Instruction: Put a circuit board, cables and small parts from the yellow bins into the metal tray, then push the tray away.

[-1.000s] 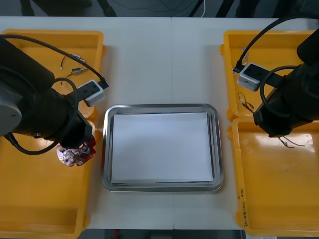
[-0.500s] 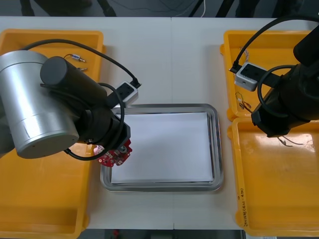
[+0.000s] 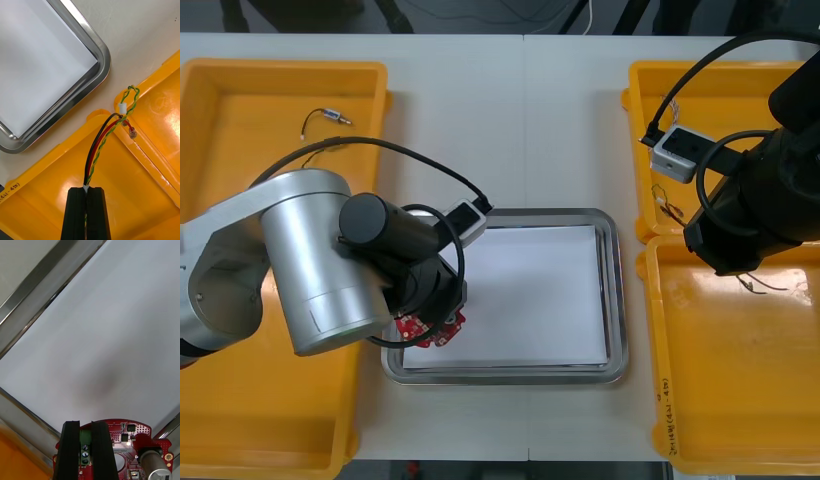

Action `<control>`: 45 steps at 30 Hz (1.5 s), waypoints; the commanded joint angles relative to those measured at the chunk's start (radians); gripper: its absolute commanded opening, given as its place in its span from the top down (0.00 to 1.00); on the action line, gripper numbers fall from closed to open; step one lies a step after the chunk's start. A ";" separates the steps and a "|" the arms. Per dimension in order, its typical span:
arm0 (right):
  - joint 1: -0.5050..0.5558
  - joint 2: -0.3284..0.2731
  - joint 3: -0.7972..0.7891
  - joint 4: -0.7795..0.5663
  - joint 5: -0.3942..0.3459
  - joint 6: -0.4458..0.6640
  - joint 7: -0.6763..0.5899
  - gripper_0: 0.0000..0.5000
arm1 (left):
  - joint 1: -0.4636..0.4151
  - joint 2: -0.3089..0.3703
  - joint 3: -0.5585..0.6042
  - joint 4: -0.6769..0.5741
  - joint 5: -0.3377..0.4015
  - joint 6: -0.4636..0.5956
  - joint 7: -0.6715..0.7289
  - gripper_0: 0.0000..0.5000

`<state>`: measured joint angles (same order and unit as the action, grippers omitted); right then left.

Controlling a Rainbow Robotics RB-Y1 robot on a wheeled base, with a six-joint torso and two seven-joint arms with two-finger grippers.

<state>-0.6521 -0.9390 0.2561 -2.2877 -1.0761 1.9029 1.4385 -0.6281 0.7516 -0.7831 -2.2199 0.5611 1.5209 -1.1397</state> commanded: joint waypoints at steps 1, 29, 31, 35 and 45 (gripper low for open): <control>-0.035 -0.037 0.009 -0.029 -0.010 -0.011 0.036 1.00 | -0.038 0.000 -0.053 -0.004 -0.033 -0.034 0.084 1.00; -0.034 -0.037 0.009 -0.030 -0.028 -0.013 0.028 1.00 | -0.036 0.068 -0.239 0.137 -0.124 -0.284 0.167 1.00; -0.034 -0.037 0.009 -0.030 -0.028 -0.013 0.028 1.00 | -0.038 0.068 -0.240 0.151 -0.124 -0.300 0.169 1.00; -0.034 -0.037 0.009 -0.030 -0.028 -0.011 0.026 1.00 | -0.036 0.066 -0.240 0.155 -0.129 -0.307 0.169 1.00; -0.034 -0.037 0.009 -0.030 -0.028 -0.013 0.026 1.00 | -0.036 0.066 -0.217 0.152 -0.089 -0.300 0.172 0.75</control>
<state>-0.6522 -0.9397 0.2561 -2.2908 -1.0956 1.8989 1.4385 -0.6291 0.7902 -1.0097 -2.0584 0.4464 1.2266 -1.0523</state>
